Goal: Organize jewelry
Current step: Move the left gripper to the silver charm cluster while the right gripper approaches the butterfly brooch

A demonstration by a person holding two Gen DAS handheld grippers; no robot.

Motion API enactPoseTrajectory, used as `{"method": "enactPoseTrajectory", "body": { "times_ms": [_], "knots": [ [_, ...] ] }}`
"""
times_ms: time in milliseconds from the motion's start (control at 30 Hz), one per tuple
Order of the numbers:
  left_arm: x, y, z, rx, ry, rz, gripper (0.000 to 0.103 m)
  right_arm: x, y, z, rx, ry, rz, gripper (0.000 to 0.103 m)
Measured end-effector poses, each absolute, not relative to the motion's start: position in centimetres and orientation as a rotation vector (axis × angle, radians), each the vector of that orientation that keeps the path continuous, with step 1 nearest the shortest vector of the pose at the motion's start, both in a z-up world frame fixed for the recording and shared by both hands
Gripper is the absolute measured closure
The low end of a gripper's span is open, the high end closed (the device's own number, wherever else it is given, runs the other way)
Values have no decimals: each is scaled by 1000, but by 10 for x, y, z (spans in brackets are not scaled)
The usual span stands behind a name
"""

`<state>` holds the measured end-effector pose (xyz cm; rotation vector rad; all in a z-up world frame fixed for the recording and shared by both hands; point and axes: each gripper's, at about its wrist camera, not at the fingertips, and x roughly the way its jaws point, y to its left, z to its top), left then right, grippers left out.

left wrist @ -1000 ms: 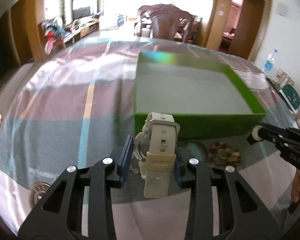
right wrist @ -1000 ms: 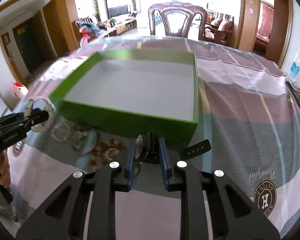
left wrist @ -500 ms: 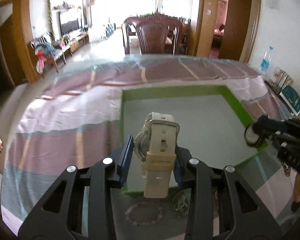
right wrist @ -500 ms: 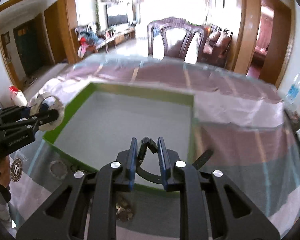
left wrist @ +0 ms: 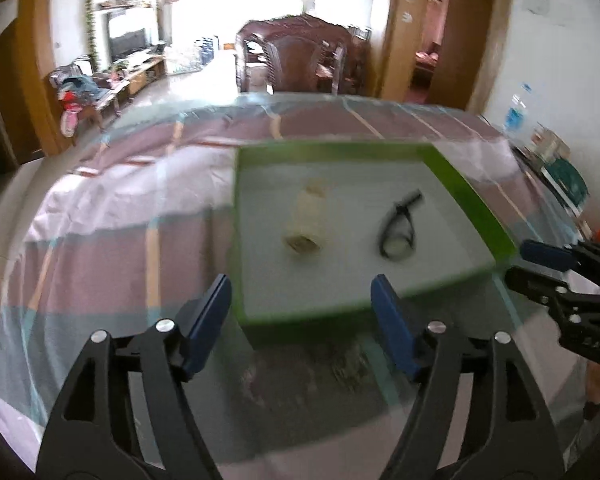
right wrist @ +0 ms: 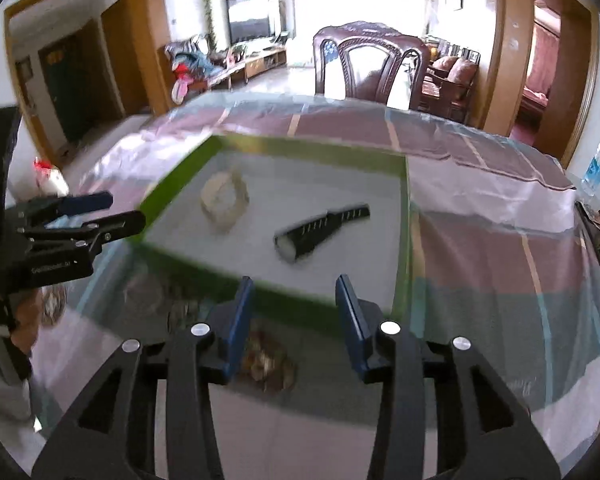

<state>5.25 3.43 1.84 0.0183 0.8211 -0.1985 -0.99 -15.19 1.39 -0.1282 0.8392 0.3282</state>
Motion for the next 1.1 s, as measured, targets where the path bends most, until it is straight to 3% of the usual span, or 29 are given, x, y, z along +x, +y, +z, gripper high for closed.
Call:
{"method": "enactPoseTrajectory", "body": {
  "times_ms": [67, 133, 267, 500, 733, 800, 867, 1100],
  "knots": [
    [45, 27, 5, 44, 848, -235, 31, -13, -148, -1, -136, 869, 332, 75],
    [41, 17, -12, 83, 878, -257, 31, -11, -147, -17, -103, 911, 356, 79],
    [43, 3, -39, 143, 947, -304, 51, -4, -139, -43, -83, 962, 384, 79],
    [48, 1, -59, 149, 975, -293, 55, -6, -131, -55, -128, 972, 401, 79],
    [45, 1, -60, 144, 964, -282, 75, -12, -129, -56, -143, 959, 428, 82],
    [44, 0, -61, 150, 964, -277, 75, -12, -130, -56, -137, 957, 435, 82],
    [45, 0, -63, 152, 969, -273, 74, -15, -131, -51, -122, 951, 455, 95],
    [46, 4, -64, 137, 973, -263, 69, -9, -146, -41, -67, 929, 405, 95]
  ]
}}
